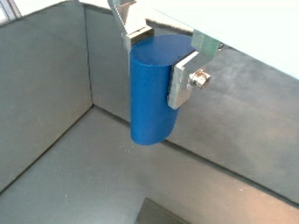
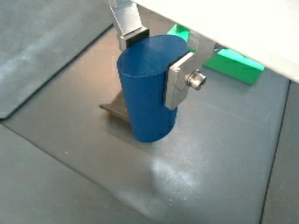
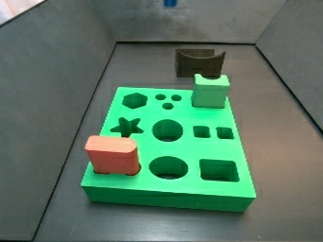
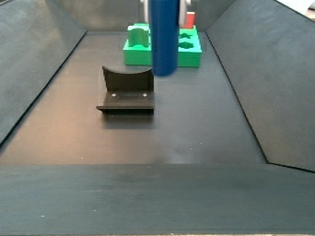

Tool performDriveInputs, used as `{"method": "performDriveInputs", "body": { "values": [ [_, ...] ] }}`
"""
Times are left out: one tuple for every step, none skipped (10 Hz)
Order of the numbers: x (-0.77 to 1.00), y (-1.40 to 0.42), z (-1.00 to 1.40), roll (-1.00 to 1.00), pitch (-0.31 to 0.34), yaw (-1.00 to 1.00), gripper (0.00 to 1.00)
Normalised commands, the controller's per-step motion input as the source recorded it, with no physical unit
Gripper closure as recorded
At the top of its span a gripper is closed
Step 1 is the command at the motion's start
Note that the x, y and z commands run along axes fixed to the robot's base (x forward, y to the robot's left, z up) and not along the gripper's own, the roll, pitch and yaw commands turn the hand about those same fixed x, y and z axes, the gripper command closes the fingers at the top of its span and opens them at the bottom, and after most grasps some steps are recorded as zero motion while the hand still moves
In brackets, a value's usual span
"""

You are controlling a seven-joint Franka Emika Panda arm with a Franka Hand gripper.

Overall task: Pick up the oval object. Move up. Move to above the board. Insert the oval object.
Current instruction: Move to above the board.

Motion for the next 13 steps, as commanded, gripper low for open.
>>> {"method": "performDriveInputs", "body": {
  "values": [
    [0.18,0.0,1.0,0.01,0.094,-0.02,1.0],
    [0.16,0.0,1.0,0.02,0.091,-0.02,1.0],
    [0.11,0.0,0.86,0.02,0.092,-0.02,1.0],
    [0.08,0.0,0.75,0.02,0.091,-0.02,1.0],
    [0.04,0.0,0.54,0.02,0.089,-0.01,1.0],
    [0.02,0.0,0.32,0.03,0.085,-0.01,1.0],
    [-0.17,-1.0,0.06,-0.19,0.243,0.93,1.0],
    [-0.16,-1.0,0.04,-0.15,0.207,0.87,1.0],
    [-0.17,-1.0,0.04,-0.09,0.115,0.63,1.0],
    [-0.17,-1.0,0.05,-0.07,0.059,0.47,1.0],
    [-0.18,-1.0,0.04,0.0,-0.012,0.19,1.0],
    [-0.18,-1.0,0.05,0.03,-0.018,0.11,1.0],
    [-0.18,-1.0,0.04,0.03,-0.019,0.03,1.0]
  ]
}}
